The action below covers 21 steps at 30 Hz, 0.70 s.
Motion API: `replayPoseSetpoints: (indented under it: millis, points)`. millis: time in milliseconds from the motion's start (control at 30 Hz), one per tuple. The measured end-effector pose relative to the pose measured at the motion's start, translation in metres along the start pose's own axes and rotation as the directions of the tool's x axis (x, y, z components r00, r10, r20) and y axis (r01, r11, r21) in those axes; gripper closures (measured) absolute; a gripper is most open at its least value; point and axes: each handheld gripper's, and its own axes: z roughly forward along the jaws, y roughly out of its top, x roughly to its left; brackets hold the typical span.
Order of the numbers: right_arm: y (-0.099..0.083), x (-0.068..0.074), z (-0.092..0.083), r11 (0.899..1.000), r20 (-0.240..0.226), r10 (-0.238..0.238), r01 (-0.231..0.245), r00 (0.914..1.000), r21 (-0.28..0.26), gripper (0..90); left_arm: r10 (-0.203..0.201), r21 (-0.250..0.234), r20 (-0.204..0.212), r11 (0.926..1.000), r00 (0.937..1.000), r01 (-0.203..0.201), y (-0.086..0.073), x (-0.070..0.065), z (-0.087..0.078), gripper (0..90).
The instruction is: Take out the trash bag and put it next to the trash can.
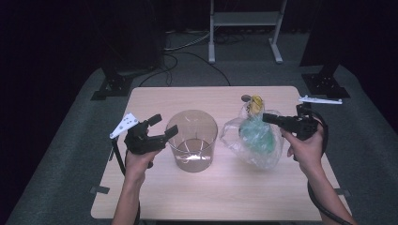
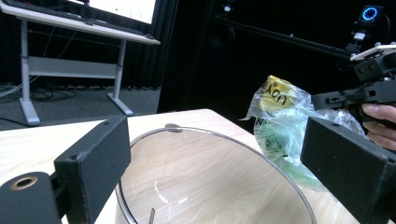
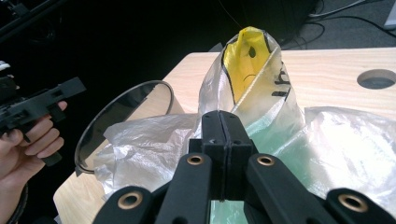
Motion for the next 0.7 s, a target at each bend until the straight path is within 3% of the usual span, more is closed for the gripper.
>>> replayPoseSetpoints:
  millis: [533,700]
  points:
    - [-0.015,-0.026,0.01,0.998,0.026,0.052,-0.052,0.9983,0.024,90.0,-0.001,-0.002,-0.008,1.0,1.0,0.001,0.0,0.0,0.0,7.3]
    - [-0.021,-0.034,0.024,0.997,0.029,0.072,-0.073,0.997,0.038,90.0,0.0,-0.003,-0.012,1.0,0.9999,0.0,0.0,0.0,0.0,7.3]
